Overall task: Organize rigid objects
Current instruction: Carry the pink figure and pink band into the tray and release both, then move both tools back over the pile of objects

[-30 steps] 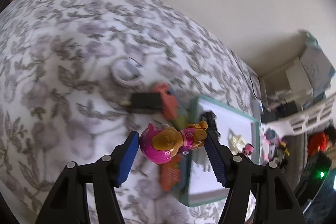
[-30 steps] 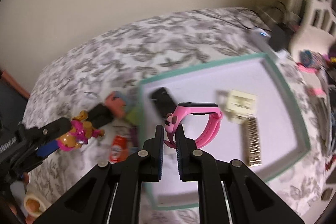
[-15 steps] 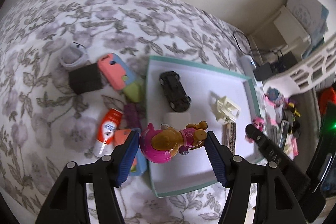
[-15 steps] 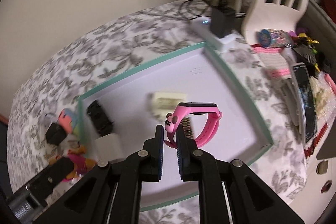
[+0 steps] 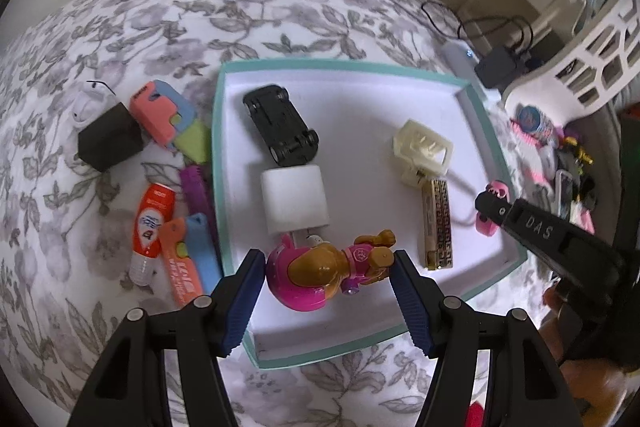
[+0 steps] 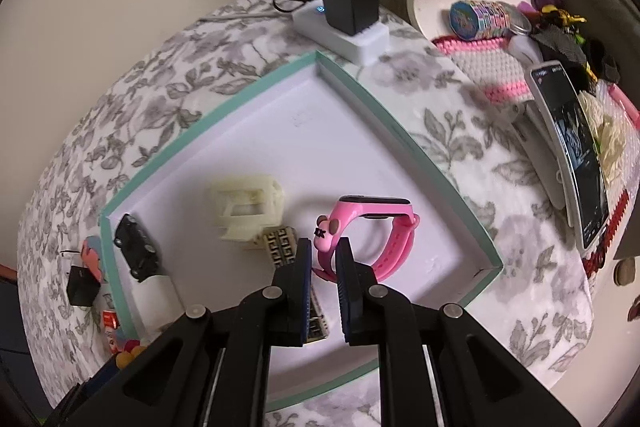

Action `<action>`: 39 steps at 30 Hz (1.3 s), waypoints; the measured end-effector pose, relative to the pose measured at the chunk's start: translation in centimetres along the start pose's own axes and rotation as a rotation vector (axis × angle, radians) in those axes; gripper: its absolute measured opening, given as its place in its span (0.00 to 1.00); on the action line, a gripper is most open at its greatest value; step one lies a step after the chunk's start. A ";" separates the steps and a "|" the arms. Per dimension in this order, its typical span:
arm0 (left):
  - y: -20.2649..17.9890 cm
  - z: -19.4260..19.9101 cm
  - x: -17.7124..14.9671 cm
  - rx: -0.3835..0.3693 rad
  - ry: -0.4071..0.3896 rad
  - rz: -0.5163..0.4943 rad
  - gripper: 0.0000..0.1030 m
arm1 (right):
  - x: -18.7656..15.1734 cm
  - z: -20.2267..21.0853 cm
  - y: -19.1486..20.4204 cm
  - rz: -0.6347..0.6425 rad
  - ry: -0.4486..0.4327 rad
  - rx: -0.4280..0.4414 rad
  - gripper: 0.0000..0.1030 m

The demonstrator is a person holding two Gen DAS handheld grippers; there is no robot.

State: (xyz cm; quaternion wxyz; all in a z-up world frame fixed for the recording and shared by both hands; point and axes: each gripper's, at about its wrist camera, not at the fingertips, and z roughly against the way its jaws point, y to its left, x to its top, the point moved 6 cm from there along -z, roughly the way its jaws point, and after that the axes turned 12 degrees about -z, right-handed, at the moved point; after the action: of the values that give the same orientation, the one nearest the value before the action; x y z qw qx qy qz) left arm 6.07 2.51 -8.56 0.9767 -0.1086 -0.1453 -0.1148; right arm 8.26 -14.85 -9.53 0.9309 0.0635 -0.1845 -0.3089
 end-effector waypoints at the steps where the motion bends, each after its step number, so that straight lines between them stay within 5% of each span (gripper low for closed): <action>1: -0.1 -0.2 0.0 0.006 0.008 -0.004 0.65 | 0.0 -0.3 -0.1 -0.002 0.007 -0.003 0.13; 13: 0.7 -1.7 0.2 0.027 0.048 0.027 0.66 | -0.4 -1.5 -0.2 -0.006 0.051 -0.010 0.17; 17: 0.8 -1.6 0.2 0.019 0.053 0.036 0.67 | -0.1 -0.7 0.2 0.004 0.023 -0.011 0.47; 22: 1.1 -0.6 0.3 -0.001 0.031 0.044 0.78 | 0.1 0.6 0.9 0.024 -0.011 0.000 0.52; 29: 3.1 1.4 0.8 0.014 -0.019 0.095 0.98 | 0.2 2.5 2.2 0.060 -0.074 0.025 0.76; 39: 9.8 4.5 0.1 0.139 -0.096 0.255 1.00 | -0.6 2.7 3.8 0.138 -0.102 0.040 0.90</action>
State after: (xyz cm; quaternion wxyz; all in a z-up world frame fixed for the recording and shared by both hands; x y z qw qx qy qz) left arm 7.47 12.90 -6.11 0.9804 -0.0638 -0.1845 0.0256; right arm 8.86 -11.44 -6.34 0.9379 0.0531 -0.2417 -0.2429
